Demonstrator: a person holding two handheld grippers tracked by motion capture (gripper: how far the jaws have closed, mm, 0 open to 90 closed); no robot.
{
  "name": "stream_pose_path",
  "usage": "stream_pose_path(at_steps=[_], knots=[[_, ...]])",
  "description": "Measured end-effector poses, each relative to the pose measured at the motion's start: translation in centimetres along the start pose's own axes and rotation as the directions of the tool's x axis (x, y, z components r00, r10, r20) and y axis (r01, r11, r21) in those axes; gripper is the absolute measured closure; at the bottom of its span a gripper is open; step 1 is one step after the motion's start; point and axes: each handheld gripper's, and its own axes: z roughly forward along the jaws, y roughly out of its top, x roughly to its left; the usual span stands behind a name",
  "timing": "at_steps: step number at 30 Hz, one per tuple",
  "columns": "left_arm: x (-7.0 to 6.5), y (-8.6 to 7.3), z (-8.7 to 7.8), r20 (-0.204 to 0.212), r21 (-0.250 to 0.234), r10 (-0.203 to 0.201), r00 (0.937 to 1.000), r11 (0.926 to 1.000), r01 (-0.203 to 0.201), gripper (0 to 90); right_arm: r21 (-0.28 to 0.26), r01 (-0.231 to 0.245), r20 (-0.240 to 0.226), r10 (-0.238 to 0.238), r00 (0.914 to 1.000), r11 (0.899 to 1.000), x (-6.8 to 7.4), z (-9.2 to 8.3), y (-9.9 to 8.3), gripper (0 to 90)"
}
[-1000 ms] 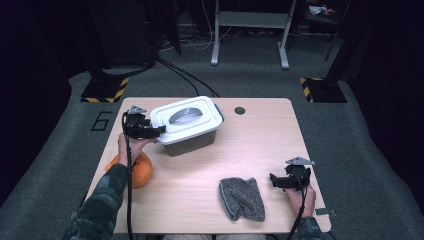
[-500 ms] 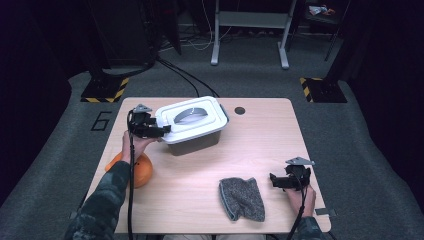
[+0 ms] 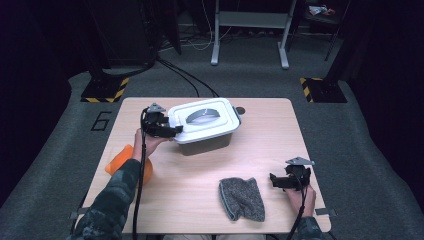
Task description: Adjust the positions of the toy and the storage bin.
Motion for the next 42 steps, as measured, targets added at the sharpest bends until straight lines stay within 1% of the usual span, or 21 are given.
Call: stream_pose_path(at_steps=[3, 5, 8, 9, 11, 12, 16, 18, 19, 20, 21, 23, 24, 27, 28, 30, 31, 33, 38, 40, 42], knots=[[-0.2, 0.1, 0.1, 0.003, 0.001, 0.001, 1.0000, 1.0000, -0.001, 20.6, 0.002, 0.004, -0.002, -0.004, 1.0000, 1.000, 0.0, 0.0, 0.0, 0.0], [-0.4, 0.2, 0.2, -0.007, 0.002, -0.006, 1.0000, 1.0000, 0.006, 19.7, 0.001, 0.006, -0.003, -0.006, 1.0000, 1.000, 0.0, 0.0, 0.0, 0.0], [-1.0, 0.3, 0.0, -0.022, -0.015, -0.020, 0.9996, 0.9997, 0.020, 13.2, 0.002, 0.006, -0.001, -0.006, 1.0000, 1.000, 0.0, 0.0, 0.0, 0.0], [-1.2, 0.4, -0.3, -0.022, -0.028, -0.022, 0.9995, 0.9994, 0.021, 12.9, 0.002, 0.004, 0.000, -0.004, 1.0000, 1.000, 0.0, 0.0, 0.0, 0.0], [-1.7, 0.7, -0.8, -0.050, -0.046, -0.010, 0.9987, 0.9989, 0.008, 11.8, 0.003, 0.000, 0.001, 0.000, 1.0000, 1.000, 0.0, 0.0, 0.1, 0.0], [-1.9, 0.8, -1.3, -0.051, -0.054, -0.009, 0.9987, 0.9985, 0.006, 10.6, 0.007, 0.001, 0.001, -0.001, 1.0000, 1.000, 0.0, 0.0, 0.1, 0.0], [-2.7, 0.9, -2.6, -0.042, -0.070, -0.014, 0.9990, 0.9975, 0.011, 8.3, 0.022, 0.008, -0.007, -0.007, 1.0000, 1.000, -0.2, 0.0, 0.3, 0.3], [-3.3, 0.9, -3.5, -0.031, -0.086, -0.012, 0.9994, 0.9963, 0.009, 6.2, 0.025, -0.004, -0.015, 0.004, 0.9999, 1.000, -0.4, 0.0, 0.6, 0.9], [-3.7, 0.8, -3.9, -0.031, -0.092, -0.004, 0.9995, 0.9958, 0.001, 6.3, 0.024, -0.010, -0.022, 0.011, 0.9997, 1.000, -0.4, 0.0, 0.7, 1.2], [-4.1, 0.7, -4.3, -0.032, -0.096, 0.011, 0.9994, 0.9953, -0.014, 6.1, 0.009, -0.001, -0.019, 0.002, 0.9998, 1.000, -0.6, -0.2, 0.9, 1.6], [-4.7, 0.5, -4.7, -0.025, -0.100, 0.019, 0.9995, 0.9947, -0.021, 5.3, 0.014, -0.006, -0.026, 0.007, 0.9996, 1.000, -0.6, -0.4, 1.2, 1.3], [-5.5, 0.1, -5.2, -0.027, -0.109, 0.029, 0.9992, 0.9935, -0.032, 3.9, 0.002, -0.004, -0.040, 0.004, 0.9992, 1.000, -0.7, -0.7, 2.0, 1.5], [-6.0, -0.1, -5.4, -0.022, -0.118, 0.025, 0.9994, 0.9926, -0.028, 2.4, -0.003, -0.002, -0.042, 0.001, 0.9991, 1.000, -0.7, -0.8, 2.4, 1.4], [-7.8, -0.9, -5.9, -0.011, -0.115, 0.049, 0.9987, 0.9920, -0.050, 0.2, -0.009, 0.023, -0.052, -0.024, 0.9984, 1.000, -0.6, -1.1, 3.8, 1.9], [-8.4, -1.4, -6.0, 0.002, -0.114, 0.056, 0.9985, 0.9920, -0.055, 0.0, -0.011, 0.033, -0.055, -0.033, 0.9980, 0.999, -0.6, -1.2, 4.3, 2.0], [-9.5, -2.2, -6.0, 0.009, -0.110, 0.078, 0.9969, 0.9910, -0.076, 0.0, -0.024, 0.046, -0.068, -0.047, 0.9966, 0.999, -0.4, -1.3, 5.8, 2.2], [-10.0, -2.7, -5.9, 0.018, -0.109, 0.085, 0.9962, 0.9906, -0.083, 0.0, -0.024, 0.046, -0.068, -0.047, 0.9966, 0.999, -0.4, -1.3, 5.8, 2.2], [-11.1, -3.9, -5.6, 0.044, -0.095, 0.092, 0.9948, 0.9917, -0.087, 0.0, -0.034, 0.053, -0.082, -0.056, 0.9951, 0.998, -0.2, -1.3, 6.8, 2.7], [-13.7, -7.4, -4.0, 0.074, -0.040, 0.126, 0.9892, 0.9915, -0.124, 0.0, -0.049, 0.065, -0.110, -0.070, 0.9914, 0.997, 0.3, -1.2, 9.0, 2.8], [-14.3, -9.0, -3.3, 0.098, -0.009, 0.120, 0.9879, 0.9927, -0.120, 0.0, -0.061, 0.067, -0.119, -0.074, 0.9902, 0.996, 0.5, -1.2, 9.8, 3.0], [-14.7, -10.7, -2.7, 0.098, 0.026, 0.139, 0.9854, 0.9895, -0.142, 0.0, -0.066, 0.066, -0.137, -0.075, 0.9877, 0.996, 0.6, -1.0, 10.6, 3.2]])
